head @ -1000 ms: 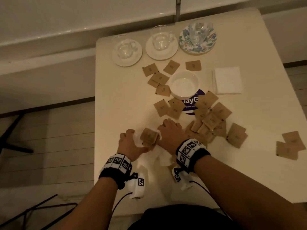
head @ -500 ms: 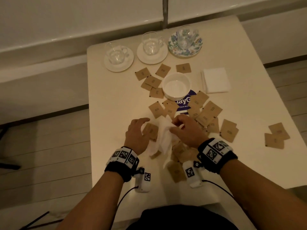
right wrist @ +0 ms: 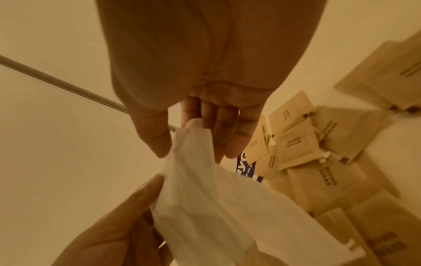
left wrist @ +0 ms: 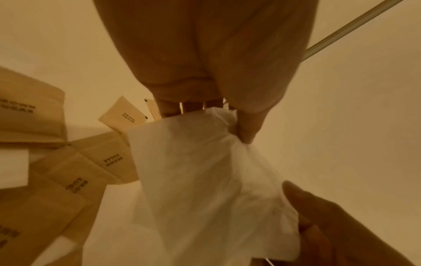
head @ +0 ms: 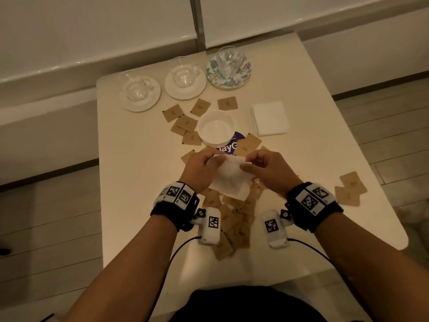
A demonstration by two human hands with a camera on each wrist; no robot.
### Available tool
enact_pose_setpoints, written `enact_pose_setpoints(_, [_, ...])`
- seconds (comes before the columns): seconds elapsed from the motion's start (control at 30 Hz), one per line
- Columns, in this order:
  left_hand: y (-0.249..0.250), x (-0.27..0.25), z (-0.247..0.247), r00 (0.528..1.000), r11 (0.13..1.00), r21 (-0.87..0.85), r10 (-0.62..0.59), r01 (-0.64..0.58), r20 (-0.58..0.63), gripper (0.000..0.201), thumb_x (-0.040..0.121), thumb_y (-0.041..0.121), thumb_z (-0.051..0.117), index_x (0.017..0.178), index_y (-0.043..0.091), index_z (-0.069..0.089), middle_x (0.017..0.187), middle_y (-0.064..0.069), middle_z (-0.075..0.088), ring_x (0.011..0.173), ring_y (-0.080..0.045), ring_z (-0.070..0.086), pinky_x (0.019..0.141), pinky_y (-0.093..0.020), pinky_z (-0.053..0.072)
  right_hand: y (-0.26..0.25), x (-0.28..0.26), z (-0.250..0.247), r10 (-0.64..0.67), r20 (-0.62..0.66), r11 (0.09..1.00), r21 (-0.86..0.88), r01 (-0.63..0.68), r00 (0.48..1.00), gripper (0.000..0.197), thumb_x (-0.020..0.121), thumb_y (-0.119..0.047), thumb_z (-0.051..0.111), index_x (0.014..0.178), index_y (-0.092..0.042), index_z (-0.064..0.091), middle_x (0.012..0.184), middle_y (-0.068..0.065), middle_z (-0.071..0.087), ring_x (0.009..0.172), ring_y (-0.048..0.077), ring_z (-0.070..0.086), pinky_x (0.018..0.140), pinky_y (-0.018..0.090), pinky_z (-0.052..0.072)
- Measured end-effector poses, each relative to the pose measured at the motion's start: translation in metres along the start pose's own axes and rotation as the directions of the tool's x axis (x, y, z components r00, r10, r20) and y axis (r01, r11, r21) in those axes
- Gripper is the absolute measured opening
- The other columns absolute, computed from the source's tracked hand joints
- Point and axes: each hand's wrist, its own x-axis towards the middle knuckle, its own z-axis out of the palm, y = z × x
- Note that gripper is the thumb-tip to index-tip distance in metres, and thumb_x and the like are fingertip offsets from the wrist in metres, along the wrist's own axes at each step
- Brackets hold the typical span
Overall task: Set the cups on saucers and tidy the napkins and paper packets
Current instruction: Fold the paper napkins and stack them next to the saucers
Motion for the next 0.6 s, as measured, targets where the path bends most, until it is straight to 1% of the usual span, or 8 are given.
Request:
enact_pose_setpoints(0.07, [-0.002, 0.000, 0.001, 1.000, 1.000, 0.029, 0.005, -0.004, -0.018, 0.015, 0.096, 0.017, 0.059, 0.094, 0.023, 0.073, 0.088, 0.018, 0.066, 0.082, 0.010, 0.057, 0.071, -0.004, 0.040, 0.005, -0.003, -0.008, 0.048, -0.015, 0.998, 0.038, -0.047, 0.999, 0.013, 0.089, -0.021, 0.070, 0.090, -0.009, 0.072, 0.088, 0.014, 0.071, 0.075, 0.026, 0.067, 0.072, 0.041, 0.057])
enact_pose_setpoints(0.13, [-0.007, -0.001, -0.002, 0.999, 0.997, 0.071, -0.005, 0.008, -0.046, 0.015, 0.095, 0.016, 0.060, 0.089, 0.022, 0.072, 0.084, 0.020, 0.065, 0.079, 0.011, 0.057, 0.068, -0.005, 0.039, 0.011, -0.005, -0.016, 0.064, -0.042, 0.997, 0.037, -0.062, 0.997, 0.011, 0.091, -0.019, 0.067, 0.090, -0.010, 0.073, 0.088, 0.010, 0.071, 0.077, 0.022, 0.068, 0.069, 0.034, 0.059])
enact_pose_setpoints(0.2, [-0.016, -0.001, -0.006, 0.995, 0.989, 0.121, -0.072, 0.080, -0.071, 0.013, 0.094, 0.018, 0.060, 0.086, 0.018, 0.071, 0.082, 0.016, 0.065, 0.082, -0.002, 0.060, 0.068, -0.012, 0.040, 0.015, -0.006, -0.023, 0.045, -0.072, 0.999, 0.017, -0.043, 0.996, 0.006, 0.089, -0.016, 0.068, 0.086, -0.017, 0.073, 0.085, 0.000, 0.071, 0.072, 0.002, 0.065, 0.063, 0.016, 0.051])
enact_pose_setpoints(0.27, [-0.027, -0.003, -0.008, 0.987, 0.967, 0.200, -0.148, 0.158, -0.065, 0.012, 0.093, 0.019, 0.061, 0.092, 0.013, 0.071, 0.090, 0.005, 0.068, 0.093, -0.018, 0.062, 0.072, -0.020, 0.042, 0.017, -0.006, -0.030, 0.035, -0.087, 0.999, 0.026, -0.033, 0.996, 0.007, 0.088, -0.015, 0.070, 0.084, -0.019, 0.073, 0.081, -0.004, 0.071, 0.065, -0.003, 0.062, 0.060, 0.012, 0.047])
enact_pose_setpoints(0.37, [-0.035, -0.008, -0.002, 0.975, 0.918, 0.328, -0.215, 0.222, -0.060, 0.021, 0.091, 0.025, 0.065, 0.109, 0.014, 0.068, 0.116, -0.004, 0.066, 0.112, -0.023, 0.058, 0.092, -0.029, 0.043, 0.013, -0.004, -0.036, 0.048, -0.107, 0.996, 0.082, -0.039, 0.993, 0.006, 0.088, -0.018, 0.070, 0.086, -0.014, 0.074, 0.080, 0.003, 0.071, 0.067, 0.009, 0.061, 0.062, 0.022, 0.051])
enact_pose_setpoints(0.47, [-0.022, -0.011, 0.008, 0.993, 0.943, 0.327, -0.027, 0.063, -0.114, 0.042, 0.084, 0.036, 0.072, 0.121, 0.019, 0.061, 0.126, -0.003, 0.056, 0.117, -0.019, 0.052, 0.102, -0.037, 0.041, 0.009, -0.001, -0.040, 0.028, -0.107, 0.997, 0.070, -0.021, 0.994, 0.013, 0.090, -0.020, 0.066, 0.090, -0.012, 0.075, 0.088, 0.008, 0.072, 0.078, 0.022, 0.064, 0.073, 0.034, 0.056])
enact_pose_setpoints(0.53, [-0.004, -0.010, 0.018, 0.997, 0.970, 0.235, 0.074, -0.063, -0.036, 0.052, 0.079, 0.049, 0.072, 0.123, 0.026, 0.058, 0.122, 0.006, 0.054, 0.108, -0.005, 0.054, 0.093, -0.022, 0.044, 0.006, 0.001, -0.041, 0.036, -0.091, 0.994, 0.102, -0.027, 0.995, 0.019, 0.093, -0.017, 0.058, 0.090, -0.012, 0.076, 0.092, 0.009, 0.072, 0.088, 0.030, 0.066, 0.078, 0.041, 0.057])
enact_pose_setpoints(0.6, [0.013, -0.008, 0.028, 0.993, 0.977, 0.185, 0.091, -0.103, 0.072, 0.057, 0.074, 0.053, 0.074, 0.123, 0.029, 0.057, 0.114, 0.019, 0.053, 0.099, 0.011, 0.052, 0.080, -0.002, 0.039, 0.002, 0.002, -0.039, 0.052, -0.063, 0.984, 0.176, -0.040, 0.997, 0.026, 0.093, -0.012, 0.053, 0.085, -0.015, 0.077, 0.090, 0.005, 0.073, 0.086, 0.028, 0.066, 0.076, 0.040, 0.057])
